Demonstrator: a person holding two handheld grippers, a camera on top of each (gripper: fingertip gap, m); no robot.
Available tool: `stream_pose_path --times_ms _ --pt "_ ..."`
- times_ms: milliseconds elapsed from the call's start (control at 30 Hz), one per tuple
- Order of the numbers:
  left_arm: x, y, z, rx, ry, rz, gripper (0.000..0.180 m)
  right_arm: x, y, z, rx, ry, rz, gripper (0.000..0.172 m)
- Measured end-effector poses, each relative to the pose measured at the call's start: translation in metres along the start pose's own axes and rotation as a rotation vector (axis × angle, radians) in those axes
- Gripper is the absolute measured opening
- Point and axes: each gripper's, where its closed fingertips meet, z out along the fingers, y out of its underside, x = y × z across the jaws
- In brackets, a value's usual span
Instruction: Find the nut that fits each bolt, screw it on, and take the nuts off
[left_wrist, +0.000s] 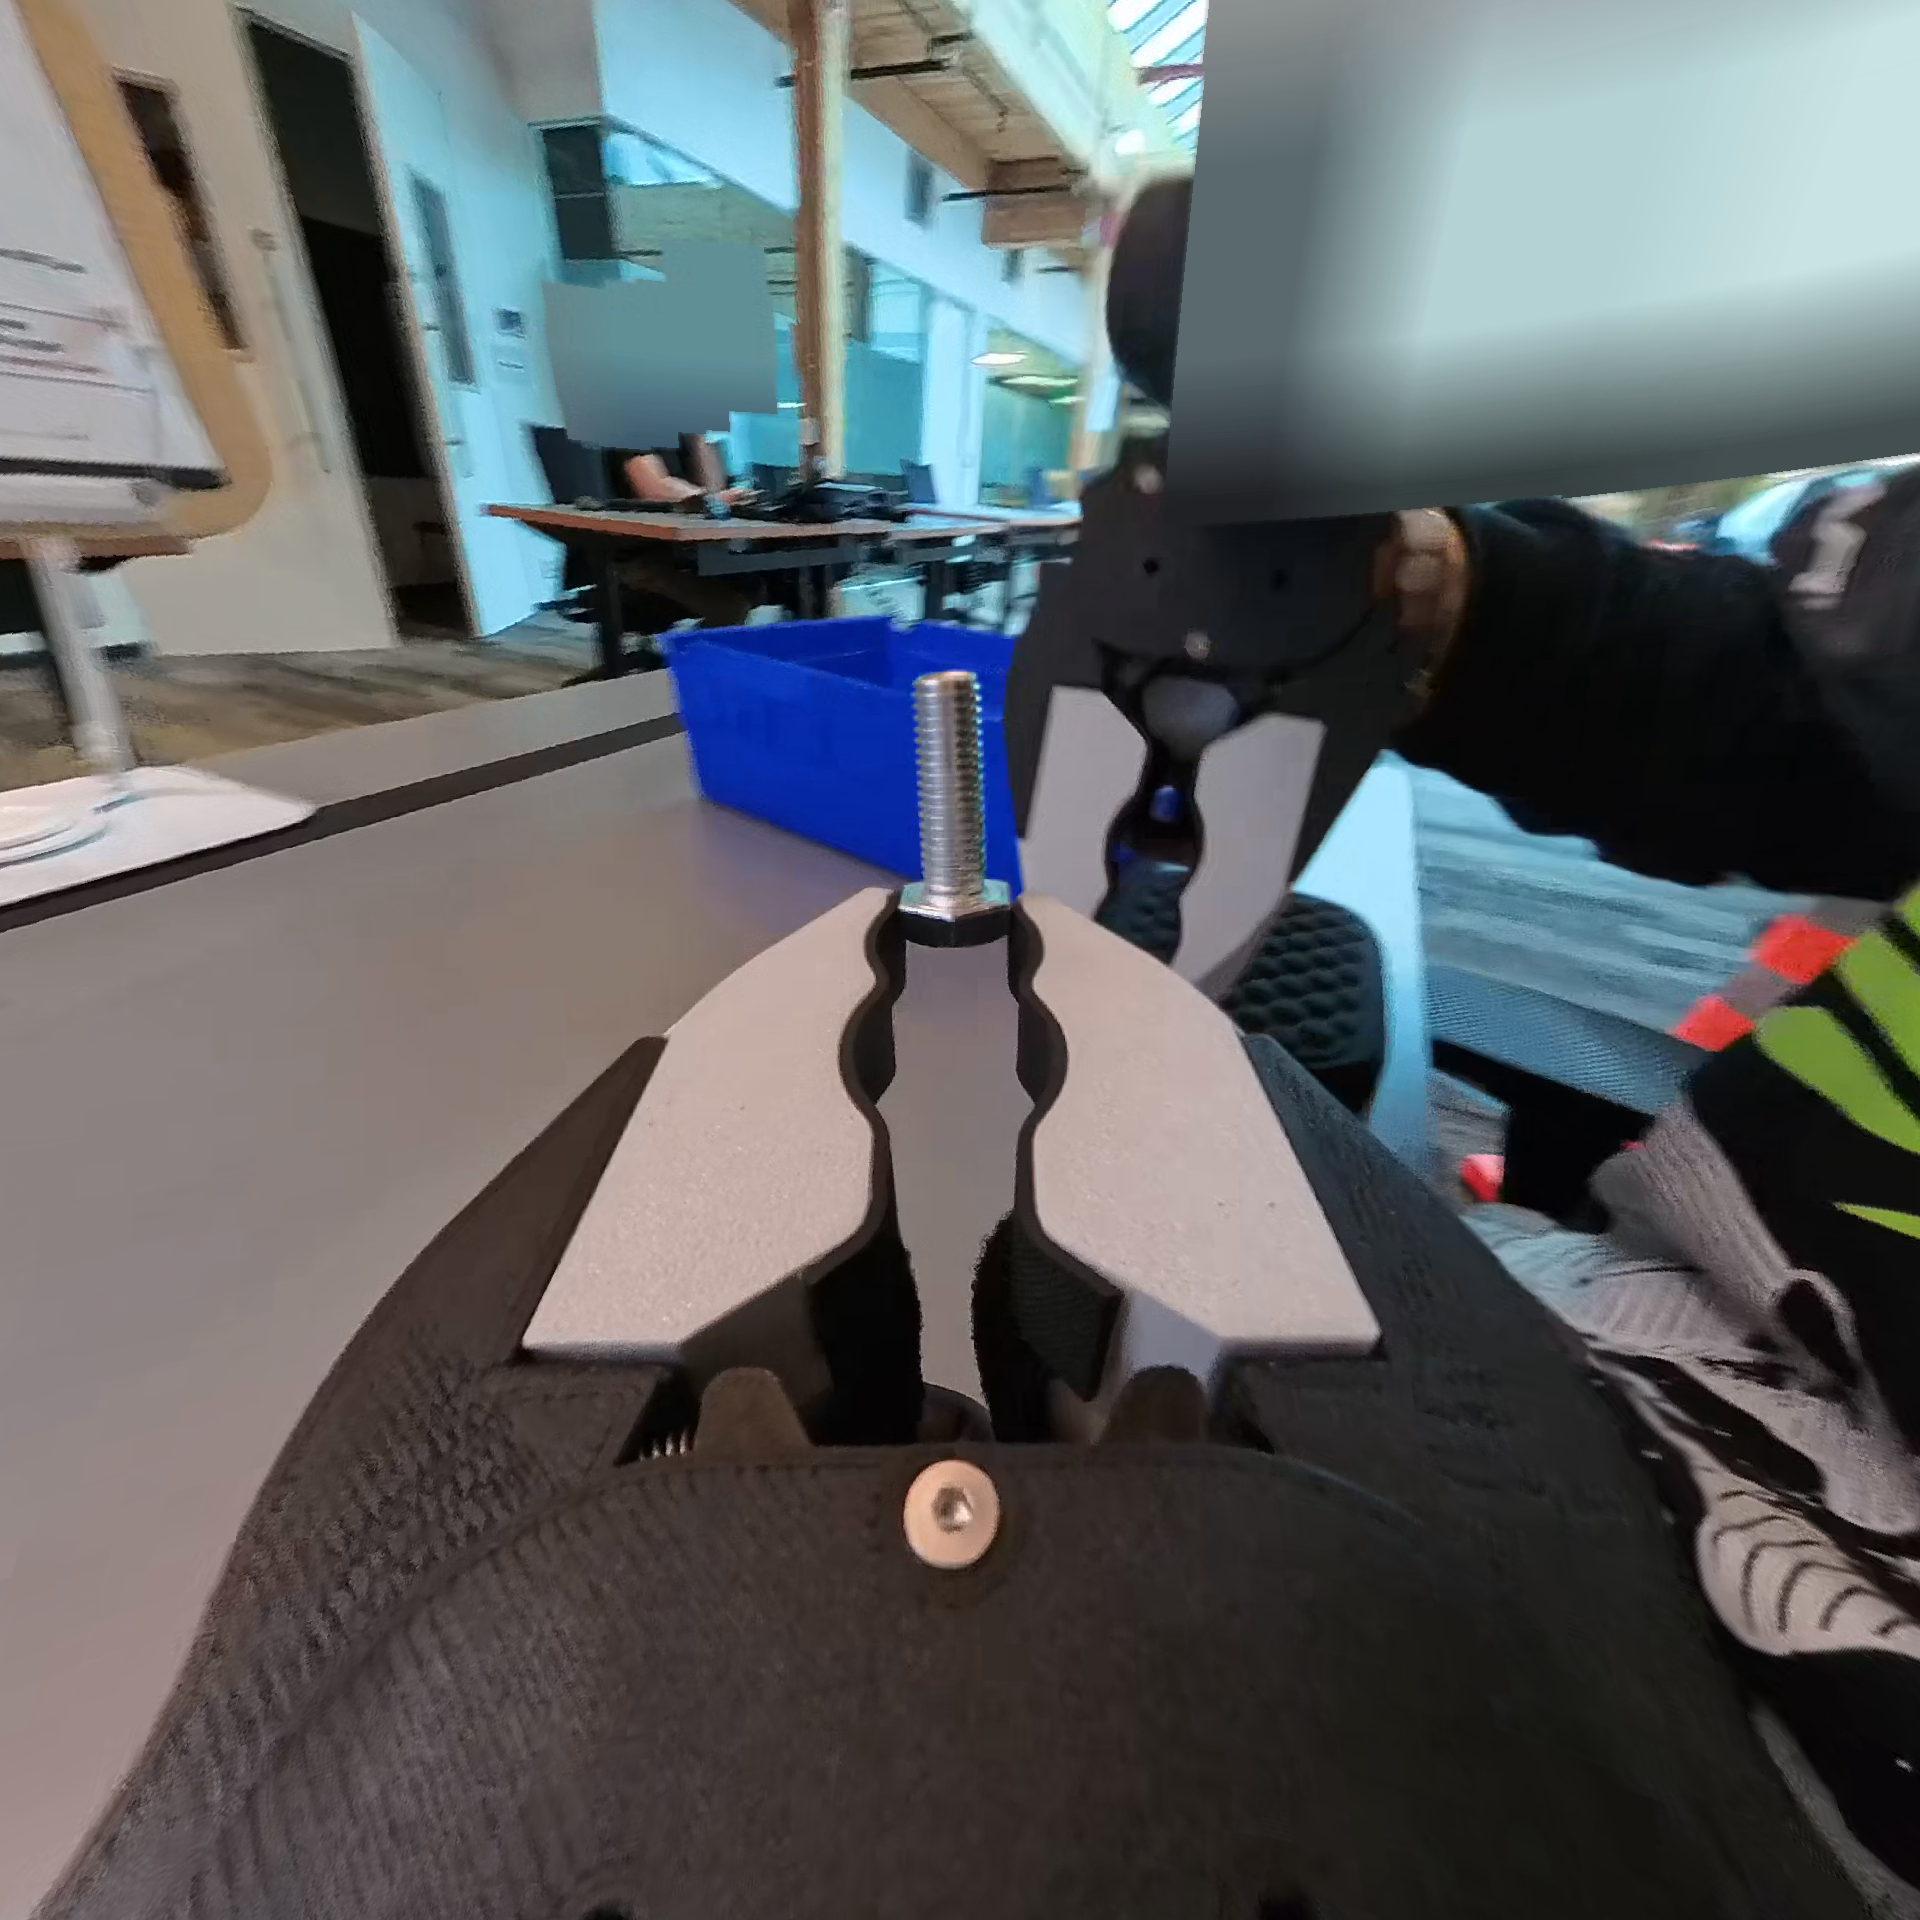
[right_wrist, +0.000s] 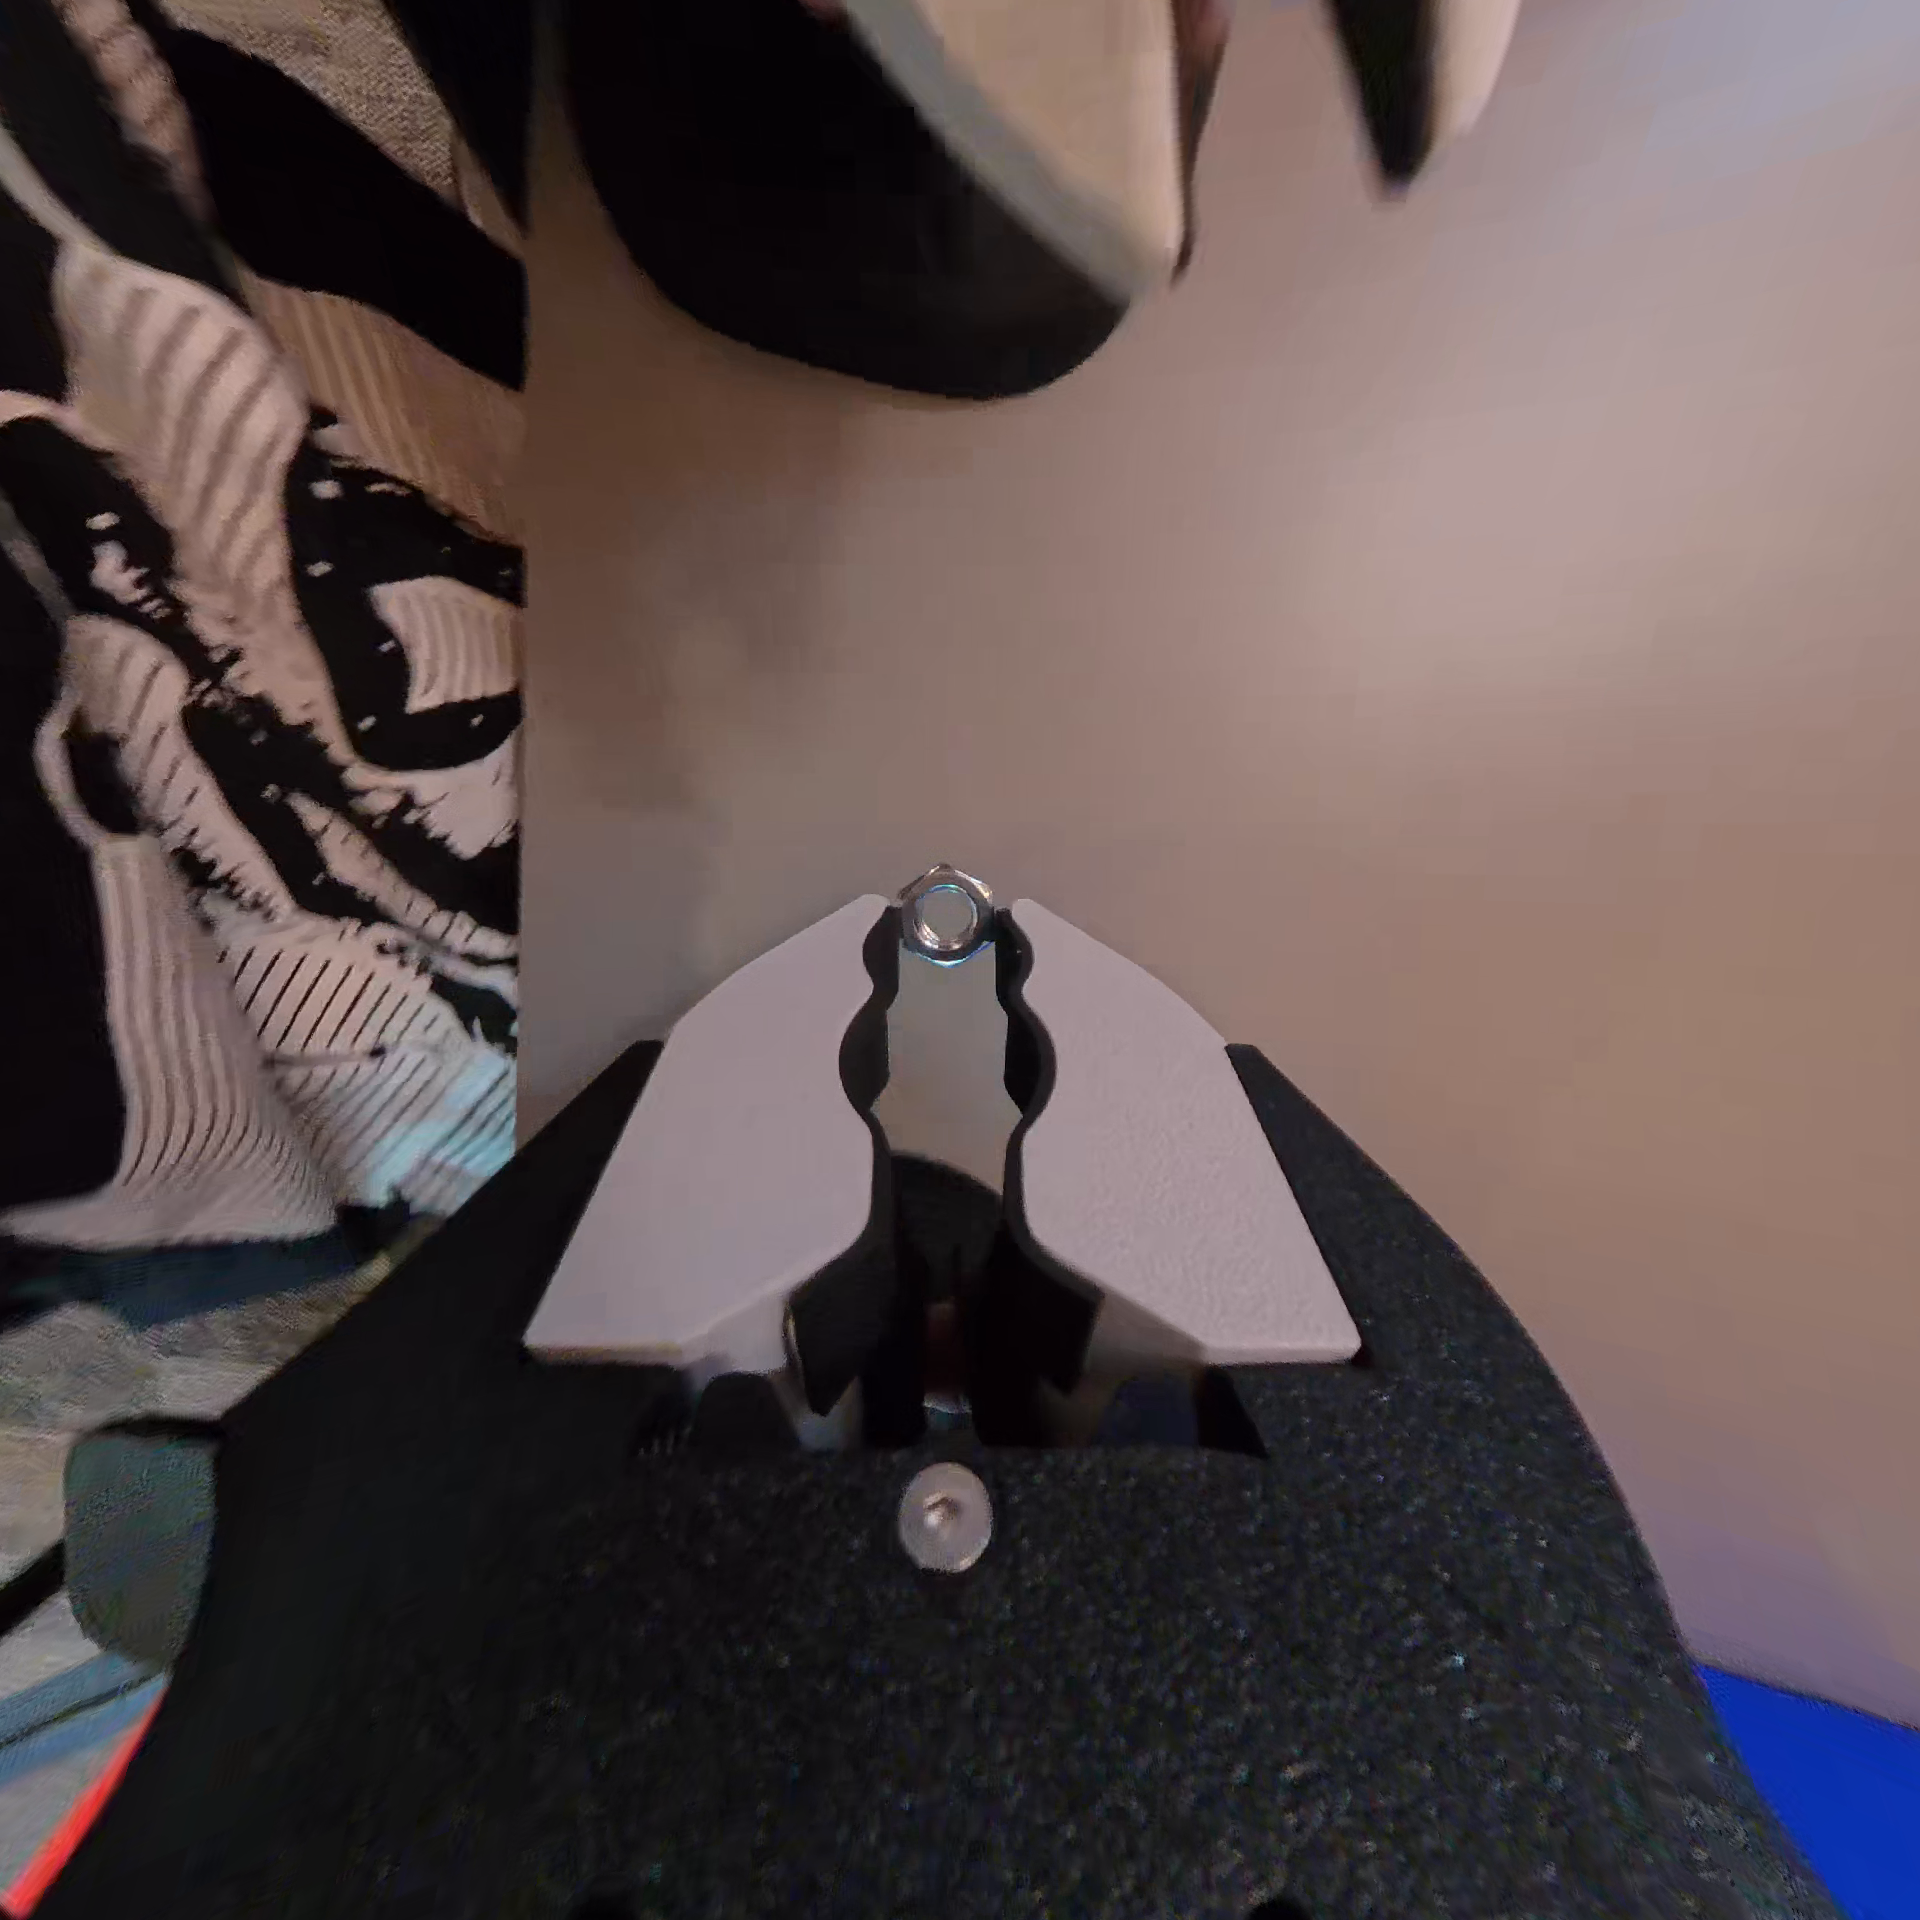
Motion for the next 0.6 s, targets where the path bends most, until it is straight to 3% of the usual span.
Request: stream_pose_path --times_ms 133,300,433,600 --pt "0.03 -0.006 0.018 0.004 0.291 -0.014 0.018 -0.008 -0.011 -0.058 0.015 -0.019 -0.2 0.018" --pt "0.067 -0.001 0.026 -0.117 0.78 -0.073 0.018 -0.015 -0.04 -0.115 0.047 -0.051 -0.389 0.018" --pt "0.08 0.011 0.028 -0.169 1.0 -0.043 0.019 -0.022 -0.053 -0.122 0.029 -0.123 -0.515 0.018" --pt "0.09 0.018 0.027 -0.148 1.115 -0.118 0.019 -0.031 -0.058 -0.108 0.031 -0.229 -0.608 0.018"
